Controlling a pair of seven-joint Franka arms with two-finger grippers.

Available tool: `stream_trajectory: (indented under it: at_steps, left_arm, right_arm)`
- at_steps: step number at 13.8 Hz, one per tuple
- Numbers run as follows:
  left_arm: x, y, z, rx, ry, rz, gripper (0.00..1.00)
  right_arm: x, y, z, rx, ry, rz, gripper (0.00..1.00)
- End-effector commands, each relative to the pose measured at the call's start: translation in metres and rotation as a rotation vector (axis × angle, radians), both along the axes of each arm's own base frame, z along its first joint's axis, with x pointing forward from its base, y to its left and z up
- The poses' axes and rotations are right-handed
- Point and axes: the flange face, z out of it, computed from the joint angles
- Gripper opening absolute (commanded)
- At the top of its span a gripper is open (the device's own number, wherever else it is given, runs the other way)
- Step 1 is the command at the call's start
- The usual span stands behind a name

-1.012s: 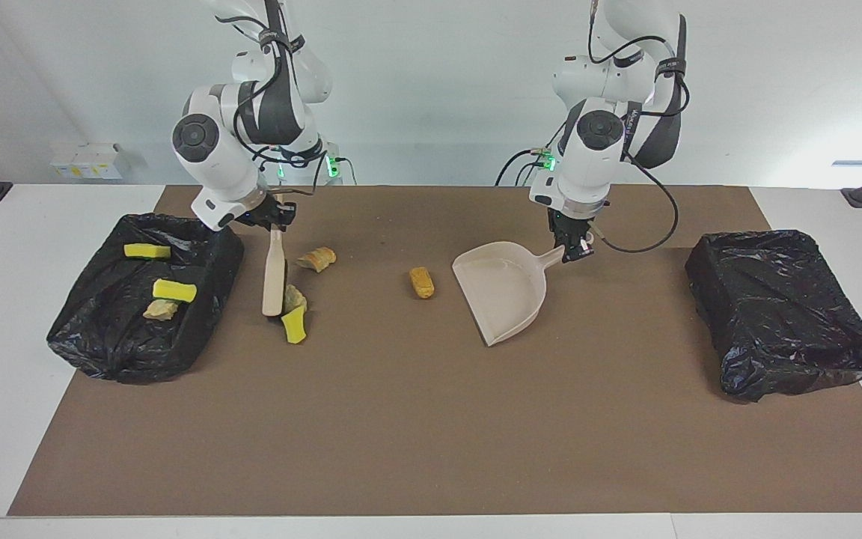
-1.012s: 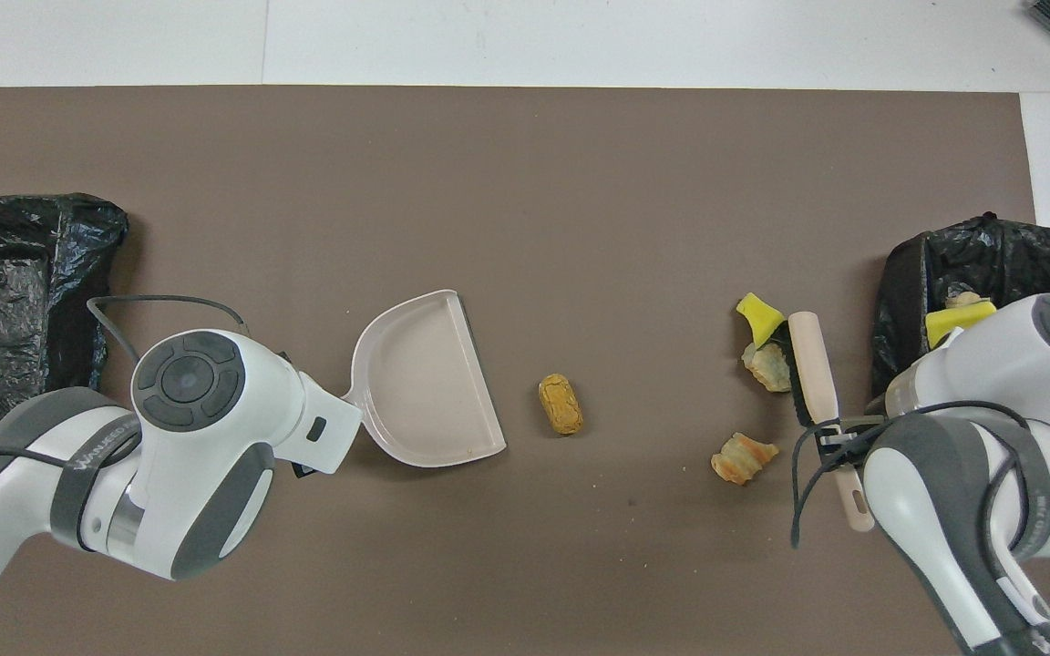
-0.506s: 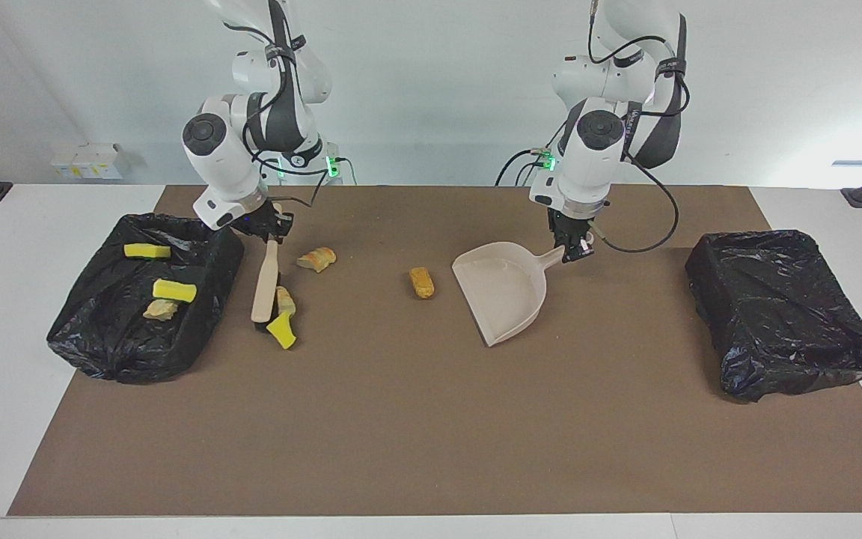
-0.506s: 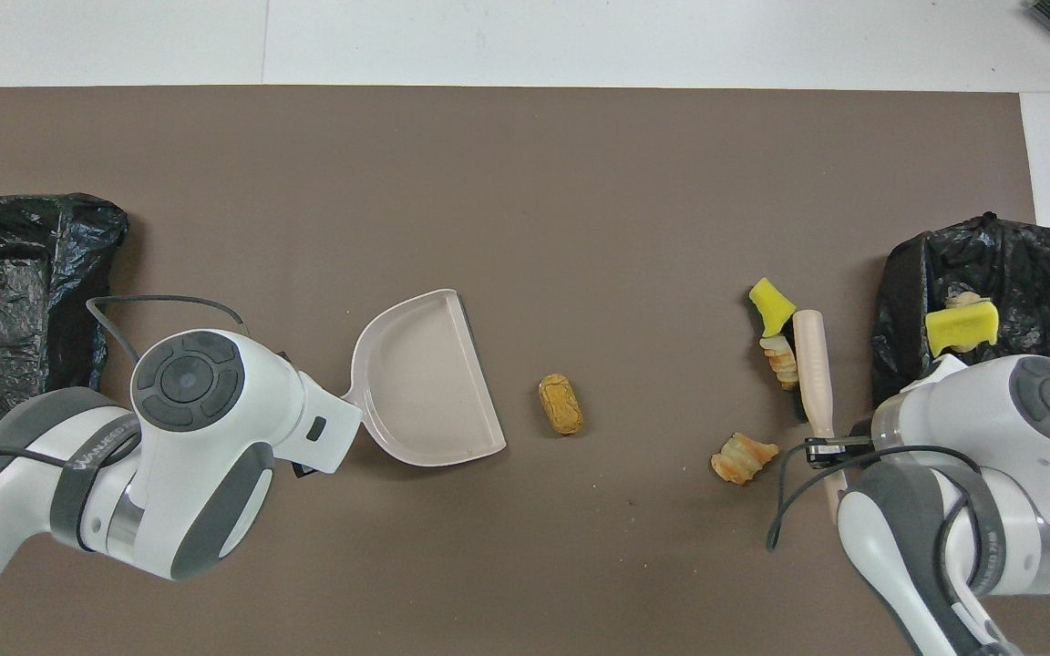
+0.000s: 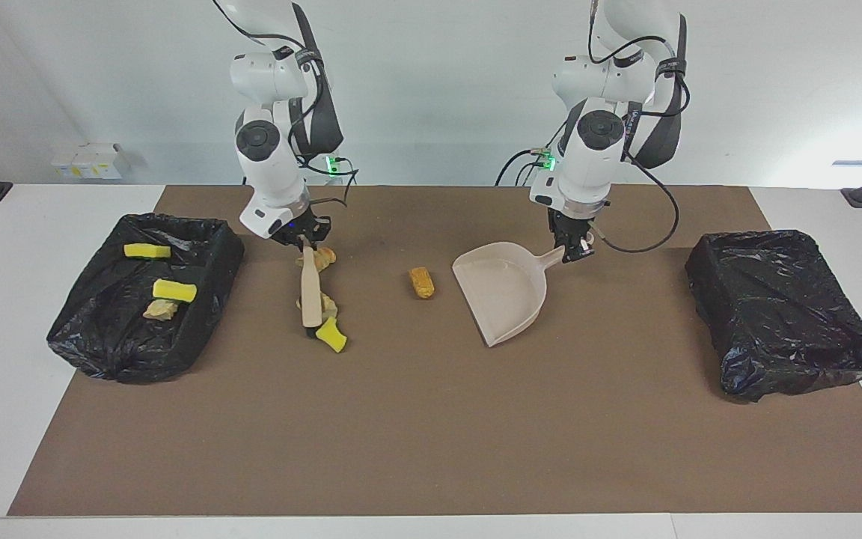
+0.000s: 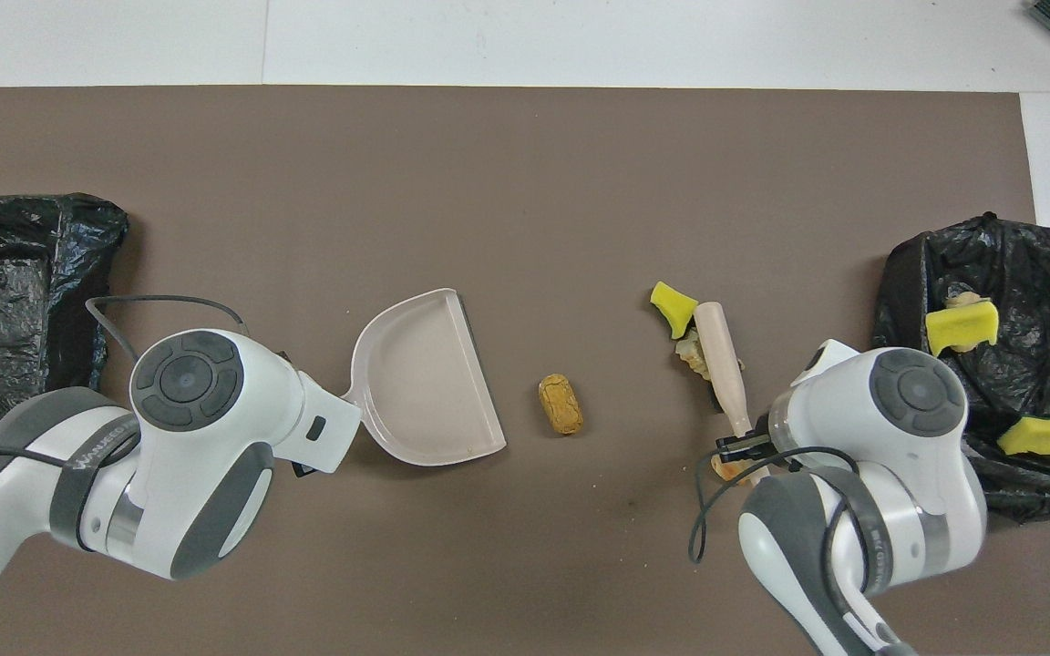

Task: Sweep and dump trash in bin
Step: 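Sweep the far bread and sponge toward the dustpan with the right gripper, then brush the sponge and bread into the dustpan with the right gripper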

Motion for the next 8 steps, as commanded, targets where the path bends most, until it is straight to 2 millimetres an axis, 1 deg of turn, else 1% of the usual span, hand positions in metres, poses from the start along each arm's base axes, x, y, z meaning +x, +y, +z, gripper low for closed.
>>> stream_trajectory:
  at_steps: [1,2,4,5,7,8]
  left_arm:
    - [-0.003,0.002,0.0,-0.021,-0.017,0.023,0.0]
    - [-0.002,0.001,-0.006,-0.019,-0.01,0.022,0.0]
    - [-0.001,-0.001,-0.007,-0.024,-0.018,0.022,0.0]
    - [-0.002,-0.001,-0.007,-0.027,-0.015,0.025,0.0]
    - [-0.001,0.0,-0.009,-0.028,-0.014,0.026,0.0]
    - [0.0,-0.002,-0.013,-0.031,-0.014,0.025,0.0]
  right_arm:
    - [0.015,0.05,-0.01,0.043,0.011,0.047,0.0]
    - [0.015,0.068,-0.013,0.043,0.015,0.042,0.0]
    - [0.014,0.104,-0.017,0.04,0.022,-0.002,0.0]
    - [0.01,0.126,-0.022,0.038,0.033,-0.032,0.0]
    - [0.007,0.169,-0.017,0.105,0.057,-0.085,0.0]
    - [0.006,0.188,-0.014,0.146,0.07,-0.1,0.0]
